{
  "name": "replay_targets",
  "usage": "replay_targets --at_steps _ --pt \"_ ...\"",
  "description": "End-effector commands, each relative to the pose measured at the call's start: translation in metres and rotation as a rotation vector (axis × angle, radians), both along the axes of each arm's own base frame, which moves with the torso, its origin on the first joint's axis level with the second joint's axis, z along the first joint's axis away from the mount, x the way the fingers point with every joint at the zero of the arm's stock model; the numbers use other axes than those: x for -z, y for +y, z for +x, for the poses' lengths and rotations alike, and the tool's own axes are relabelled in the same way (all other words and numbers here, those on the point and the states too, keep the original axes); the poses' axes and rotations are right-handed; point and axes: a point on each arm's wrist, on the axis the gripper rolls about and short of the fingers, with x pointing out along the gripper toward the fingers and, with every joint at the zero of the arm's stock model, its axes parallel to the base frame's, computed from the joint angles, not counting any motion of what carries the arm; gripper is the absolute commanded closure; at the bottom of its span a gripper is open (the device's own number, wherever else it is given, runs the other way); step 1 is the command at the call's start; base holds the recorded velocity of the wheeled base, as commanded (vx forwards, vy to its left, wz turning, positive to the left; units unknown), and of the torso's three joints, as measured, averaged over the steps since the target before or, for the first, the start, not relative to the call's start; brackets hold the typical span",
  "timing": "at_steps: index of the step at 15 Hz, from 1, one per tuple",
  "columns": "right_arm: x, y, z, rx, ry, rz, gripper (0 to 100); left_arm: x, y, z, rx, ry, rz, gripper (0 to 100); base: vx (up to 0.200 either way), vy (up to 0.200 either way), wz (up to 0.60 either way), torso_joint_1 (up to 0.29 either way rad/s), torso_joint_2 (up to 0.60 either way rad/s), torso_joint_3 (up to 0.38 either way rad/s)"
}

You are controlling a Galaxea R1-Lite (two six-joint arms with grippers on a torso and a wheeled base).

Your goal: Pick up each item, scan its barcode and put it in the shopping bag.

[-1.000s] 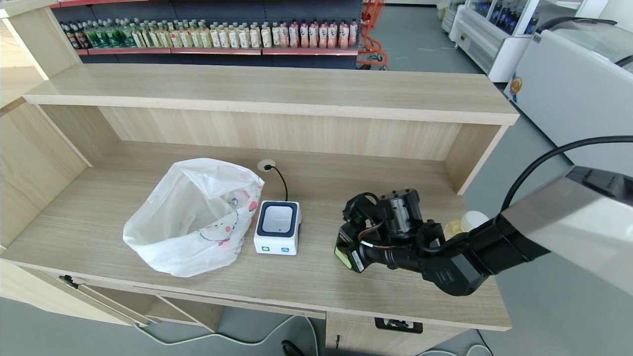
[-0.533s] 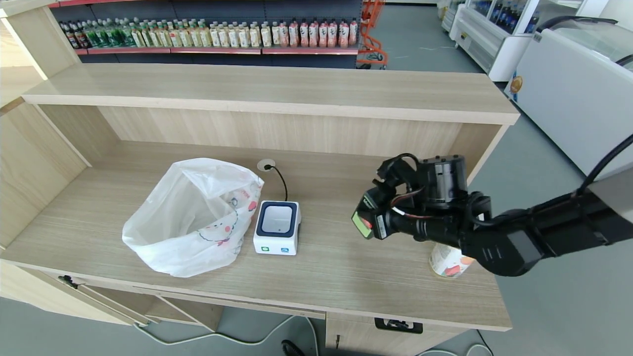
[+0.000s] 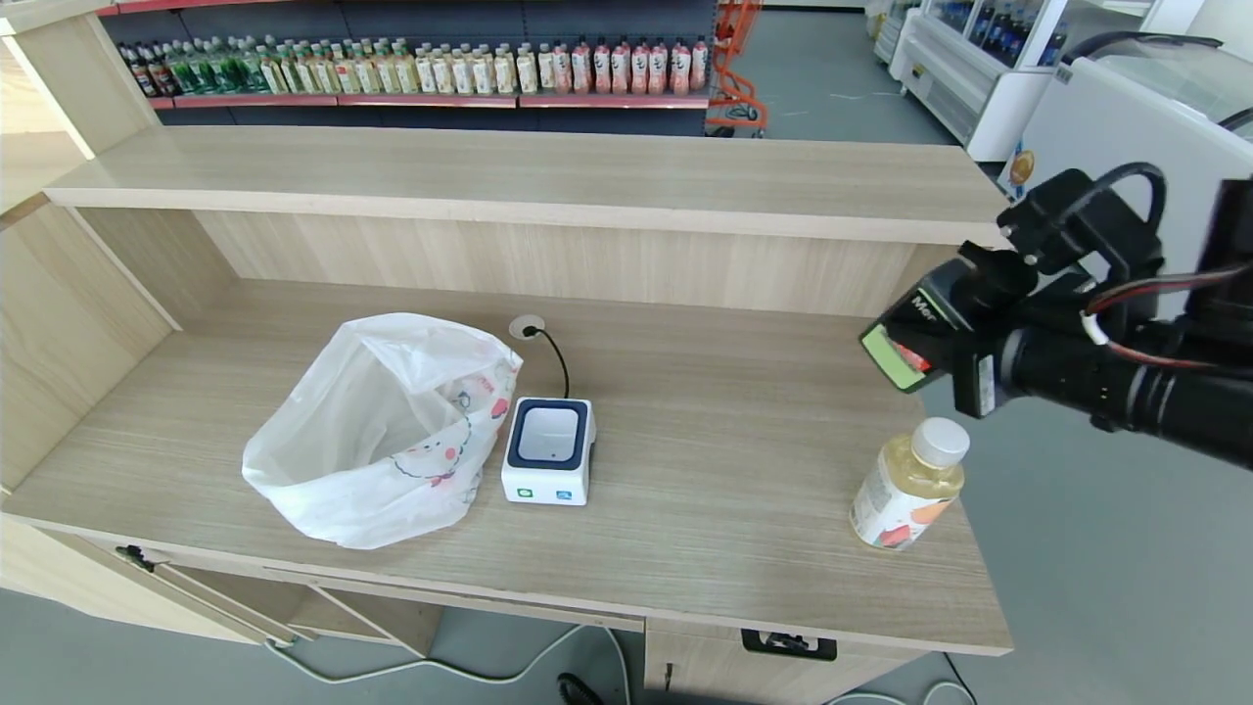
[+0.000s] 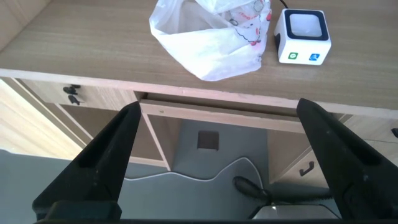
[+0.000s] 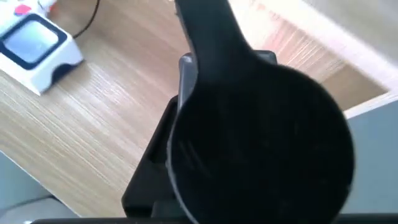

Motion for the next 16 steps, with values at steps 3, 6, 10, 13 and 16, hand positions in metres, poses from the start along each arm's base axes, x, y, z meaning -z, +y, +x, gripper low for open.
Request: replay_targets --at_steps 3,6,10,13,16 --pt "-0.037 -0.032 -0.086 -0.188 -0.483 -0.397 100 0.000 0.000 0.000 0.000 -0.001 0.000 0 0.000 0.000 0.00 0.000 0.00 0.000" --pt "-0.034 -0.038 -0.115 -0.455 -1.031 -0.847 100 0.000 0.000 0.000 0.000 -0.001 0.000 0 0.000 0.000 0.00 0.000 0.00 0.000" --pt "-0.024 -0.007 -0.124 -0.669 -1.853 -1.188 100 0.000 0.000 0.000 0.000 -0.001 0.000 0 0.000 0.000 0.00 0.000 0.00 0.000" --pt "-0.022 -0.006 -0.125 -0.671 -1.871 -1.204 100 0.000 0.000 0.000 0.000 -0.001 0.000 0 0.000 0.000 0.00 0.000 0.00 0.000" --pt "-0.026 -0.014 -0.137 -0.619 -1.937 -1.232 100 0.000 0.000 0.000 0.000 -0.001 0.000 0 0.000 0.000 0.00 0.000 0.00 0.000"
